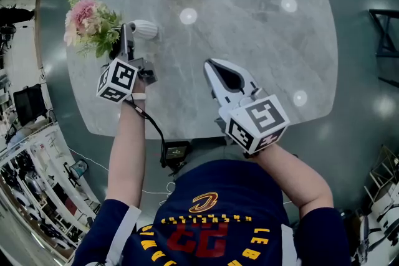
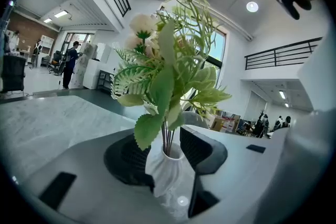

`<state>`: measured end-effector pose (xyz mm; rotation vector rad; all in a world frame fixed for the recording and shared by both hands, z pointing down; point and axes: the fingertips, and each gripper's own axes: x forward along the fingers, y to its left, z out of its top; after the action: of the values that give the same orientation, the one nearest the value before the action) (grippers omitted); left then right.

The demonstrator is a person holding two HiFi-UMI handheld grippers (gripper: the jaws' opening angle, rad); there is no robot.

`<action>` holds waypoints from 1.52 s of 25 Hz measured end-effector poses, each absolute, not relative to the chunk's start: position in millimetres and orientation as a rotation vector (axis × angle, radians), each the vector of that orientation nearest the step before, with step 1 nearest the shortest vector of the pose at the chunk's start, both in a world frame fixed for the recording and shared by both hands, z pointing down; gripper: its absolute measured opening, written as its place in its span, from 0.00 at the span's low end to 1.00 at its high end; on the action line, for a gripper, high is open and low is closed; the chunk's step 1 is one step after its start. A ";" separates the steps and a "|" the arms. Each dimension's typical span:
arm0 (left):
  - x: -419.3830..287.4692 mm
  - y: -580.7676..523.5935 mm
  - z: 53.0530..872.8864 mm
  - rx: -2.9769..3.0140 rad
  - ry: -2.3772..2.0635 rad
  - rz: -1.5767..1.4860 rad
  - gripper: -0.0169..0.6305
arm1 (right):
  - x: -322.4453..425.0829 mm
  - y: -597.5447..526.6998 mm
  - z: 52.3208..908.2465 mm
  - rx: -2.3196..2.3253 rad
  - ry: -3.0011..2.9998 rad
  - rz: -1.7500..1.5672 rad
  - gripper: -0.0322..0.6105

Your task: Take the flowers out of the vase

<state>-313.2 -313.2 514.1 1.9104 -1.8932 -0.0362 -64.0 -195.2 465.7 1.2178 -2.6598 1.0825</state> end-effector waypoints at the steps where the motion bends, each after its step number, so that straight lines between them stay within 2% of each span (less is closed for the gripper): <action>1: -313.9 -314.3 515.0 1.911 -1.893 -0.036 0.27 | -63.9 -194.9 467.3 1.218 -2.659 1.083 0.05; 15: -314.4 -321.5 504.7 1.939 -1.895 -0.028 0.26 | -61.9 -194.4 465.0 1.222 -2.655 1.091 0.05; 22: -318.7 -319.8 504.4 1.946 -1.911 -0.013 0.18 | -66.8 -193.1 466.5 1.217 -2.653 1.099 0.05; 38: -312.4 -322.0 496.6 1.948 -1.929 0.032 0.09 | -58.9 -195.2 460.8 1.216 -2.648 1.128 0.05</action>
<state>-312.4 -322.0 496.6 1.9485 -1.9292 0.0324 -58.9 -195.2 460.8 1.2157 -2.6475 1.1281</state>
